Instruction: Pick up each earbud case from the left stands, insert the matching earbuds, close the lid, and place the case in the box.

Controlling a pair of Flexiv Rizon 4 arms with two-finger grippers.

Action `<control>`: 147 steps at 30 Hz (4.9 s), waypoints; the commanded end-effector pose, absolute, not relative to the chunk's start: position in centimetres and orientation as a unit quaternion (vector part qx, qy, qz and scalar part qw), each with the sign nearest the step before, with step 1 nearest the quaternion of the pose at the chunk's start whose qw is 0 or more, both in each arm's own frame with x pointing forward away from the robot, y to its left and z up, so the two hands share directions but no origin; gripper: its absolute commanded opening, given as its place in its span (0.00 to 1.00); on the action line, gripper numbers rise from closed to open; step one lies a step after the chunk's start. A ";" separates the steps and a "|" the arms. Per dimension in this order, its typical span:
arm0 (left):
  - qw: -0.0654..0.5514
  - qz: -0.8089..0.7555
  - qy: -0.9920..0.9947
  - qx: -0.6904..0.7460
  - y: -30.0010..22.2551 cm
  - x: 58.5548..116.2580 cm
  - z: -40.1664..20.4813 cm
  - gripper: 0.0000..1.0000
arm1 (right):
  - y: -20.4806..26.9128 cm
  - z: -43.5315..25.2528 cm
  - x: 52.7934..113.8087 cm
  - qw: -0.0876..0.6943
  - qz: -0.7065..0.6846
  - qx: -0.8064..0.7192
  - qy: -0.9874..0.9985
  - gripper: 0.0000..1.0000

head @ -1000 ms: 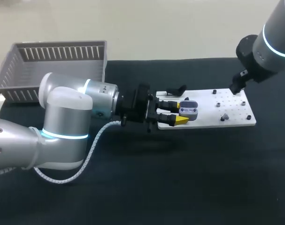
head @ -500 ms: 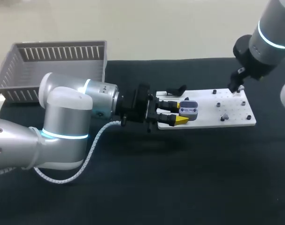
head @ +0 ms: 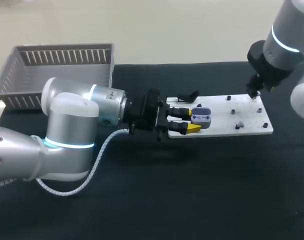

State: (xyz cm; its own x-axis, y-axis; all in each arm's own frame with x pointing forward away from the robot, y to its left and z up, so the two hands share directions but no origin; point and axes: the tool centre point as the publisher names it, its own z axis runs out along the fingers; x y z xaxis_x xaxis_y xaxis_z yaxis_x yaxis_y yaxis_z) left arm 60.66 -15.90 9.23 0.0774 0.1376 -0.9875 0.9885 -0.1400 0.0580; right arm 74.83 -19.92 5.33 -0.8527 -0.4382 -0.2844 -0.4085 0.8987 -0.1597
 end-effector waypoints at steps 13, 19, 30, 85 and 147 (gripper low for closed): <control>0.447 -0.478 0.481 0.583 -15.9 60.6 9.1 0.00 | -20.0 4.3 76.1 0.136 -0.030 -0.210 0.968 0.47; 0.447 -0.478 0.481 0.583 -15.9 60.6 9.1 0.00 | -20.1 3.8 76.4 0.129 -0.029 -0.209 0.969 0.47; 0.447 -0.478 0.481 0.583 -15.9 60.6 9.1 0.00 | -20.6 3.1 76.9 0.126 -0.029 -0.198 0.972 0.42; 0.447 -0.478 0.481 0.583 -15.9 60.6 9.1 0.00 | -19.7 11.0 71.5 0.121 -0.087 -0.082 0.985 0.00; 0.447 -0.478 0.481 0.583 -15.9 60.6 9.1 0.00 | -13.2 16.3 63.9 0.102 -0.062 0.191 0.974 0.00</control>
